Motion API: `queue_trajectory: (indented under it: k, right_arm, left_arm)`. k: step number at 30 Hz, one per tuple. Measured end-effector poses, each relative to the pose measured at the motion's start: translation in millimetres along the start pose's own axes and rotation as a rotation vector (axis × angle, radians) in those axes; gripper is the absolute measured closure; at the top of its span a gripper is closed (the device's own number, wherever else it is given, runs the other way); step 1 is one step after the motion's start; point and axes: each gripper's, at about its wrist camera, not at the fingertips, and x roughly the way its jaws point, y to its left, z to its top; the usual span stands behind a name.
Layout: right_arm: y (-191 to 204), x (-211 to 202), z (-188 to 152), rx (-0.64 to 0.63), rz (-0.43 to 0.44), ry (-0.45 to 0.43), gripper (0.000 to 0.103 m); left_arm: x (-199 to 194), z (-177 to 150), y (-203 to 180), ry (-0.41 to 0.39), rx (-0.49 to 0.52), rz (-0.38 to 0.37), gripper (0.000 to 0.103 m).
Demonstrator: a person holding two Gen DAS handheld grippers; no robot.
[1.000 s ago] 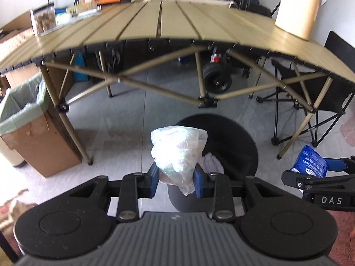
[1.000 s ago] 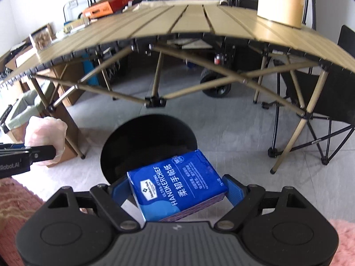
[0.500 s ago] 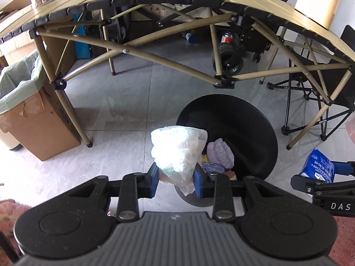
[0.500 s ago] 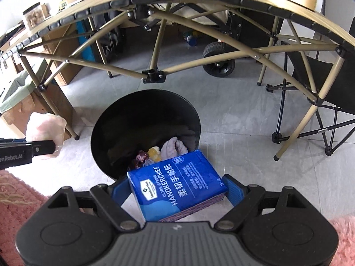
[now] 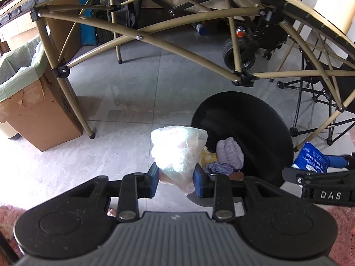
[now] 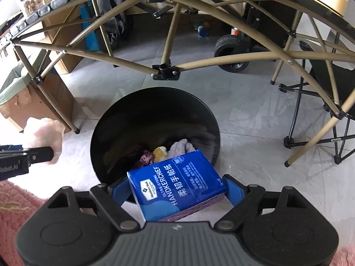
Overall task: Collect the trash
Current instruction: 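Lower the right tool into the bin and open it to drop the blue box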
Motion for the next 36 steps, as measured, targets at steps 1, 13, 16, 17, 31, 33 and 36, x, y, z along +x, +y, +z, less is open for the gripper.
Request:
queue_trajectory:
  k: [1,13,16,17,31,33,36]
  right_arm:
    - [2,3,3,-0.004,0.001,0.003,0.017]
    - [22,27,29,-0.031,0.008,0.022,0.017]
    - [26,32,34,-0.032,0.004,0.022,0.017]
    - [27,34,36,-0.033,0.003,0.021,0.017]
    - [28,47,50,0.002,-0.004,0.027,0.016]
    - [25,50,50,0.019,0.002,0.034,0.007]
    - [23,51,51,0.028,-0.01,0.032,0.0]
  left_arm:
    - [1,0,1,0.001,-0.001,0.004,0.071]
    - [11,2,16,0.025,-0.033,0.02,0.071]
    - [12,2,17,0.027,-0.039,0.02,0.071]
    - [11,2,17,0.027,-0.04,0.02,0.071]
    - [13,1,18,0.03,-0.043,0.021,0.071]
    - [13,1,18,0.029,-0.042,0.02,0.071]
    - [13,1,18,0.03,-0.042,0.02,0.071]
